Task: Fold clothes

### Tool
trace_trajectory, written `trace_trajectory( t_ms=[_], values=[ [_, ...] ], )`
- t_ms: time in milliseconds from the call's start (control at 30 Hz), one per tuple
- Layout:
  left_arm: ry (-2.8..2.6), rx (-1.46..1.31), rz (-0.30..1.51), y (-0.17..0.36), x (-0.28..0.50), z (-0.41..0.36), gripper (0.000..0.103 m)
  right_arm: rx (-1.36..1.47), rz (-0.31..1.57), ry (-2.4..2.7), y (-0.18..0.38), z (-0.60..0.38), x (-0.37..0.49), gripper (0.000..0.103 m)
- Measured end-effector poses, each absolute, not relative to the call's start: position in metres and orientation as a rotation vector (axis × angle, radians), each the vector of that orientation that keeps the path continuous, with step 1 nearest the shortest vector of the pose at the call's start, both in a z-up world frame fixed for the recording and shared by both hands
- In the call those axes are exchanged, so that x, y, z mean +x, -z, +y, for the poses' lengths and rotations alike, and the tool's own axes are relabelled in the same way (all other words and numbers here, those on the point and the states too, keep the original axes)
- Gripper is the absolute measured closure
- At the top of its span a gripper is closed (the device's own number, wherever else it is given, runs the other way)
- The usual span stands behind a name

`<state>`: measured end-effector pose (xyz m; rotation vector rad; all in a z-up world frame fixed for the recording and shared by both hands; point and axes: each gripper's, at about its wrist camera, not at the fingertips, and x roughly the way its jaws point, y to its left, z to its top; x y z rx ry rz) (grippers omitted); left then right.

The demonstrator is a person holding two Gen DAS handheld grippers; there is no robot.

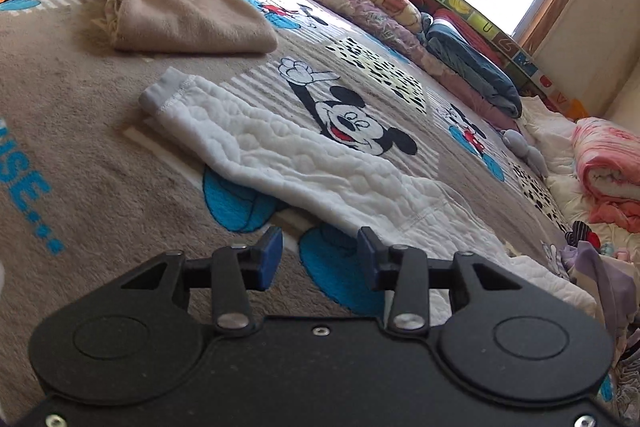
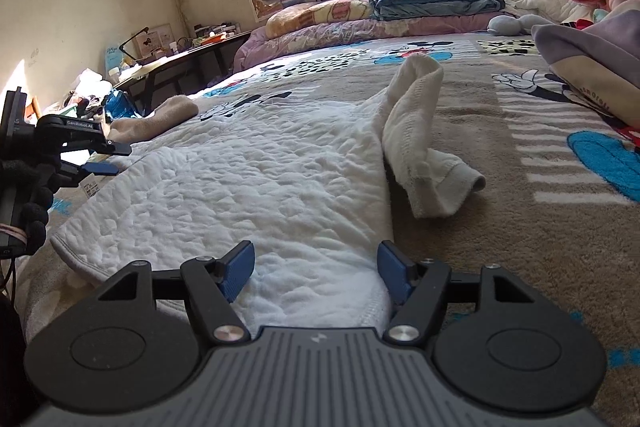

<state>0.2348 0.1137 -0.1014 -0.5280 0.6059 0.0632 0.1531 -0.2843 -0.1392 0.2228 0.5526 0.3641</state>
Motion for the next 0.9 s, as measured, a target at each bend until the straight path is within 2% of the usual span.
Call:
trace_trajectory(
  t_ms=[67,167,267,367,467,533,600,767,900],
  values=[
    [-0.032,-0.520,0.585,0.094,0.223,0.102,0.061,0.347,0.535,-0.307,0.140,-0.301,0.143,0.031],
    [-0.001,-0.499,0.547,0.083,0.212,0.088,0.060,0.724,0.480,-0.232,0.152,-0.344,0.133,0.031],
    [0.027,-0.501,0.510,0.078,0.215,0.081,0.059,1.145,0.404,-0.140,0.177,-0.380,0.134,0.041],
    [0.051,-0.483,0.491,0.079,0.221,0.073,0.059,1.287,0.420,-0.116,0.184,-0.386,0.150,0.045],
    [0.072,-0.477,0.479,0.087,0.228,0.067,0.059,1.319,0.489,-0.110,0.187,-0.376,0.176,0.046],
    [0.092,-0.492,0.479,0.090,0.232,0.067,0.059,1.330,0.523,-0.085,0.192,-0.370,0.190,0.056],
    [0.100,-0.496,0.478,0.094,0.234,0.066,0.059,1.328,0.540,-0.049,0.197,-0.364,0.200,0.075],
    [0.110,-0.504,0.495,0.100,0.238,0.069,0.059,1.257,0.504,0.005,0.195,-0.357,0.213,0.096],
    [0.128,-0.510,0.493,0.099,0.239,0.071,0.059,1.070,0.445,0.022,0.166,-0.369,0.224,0.099]
  ],
)
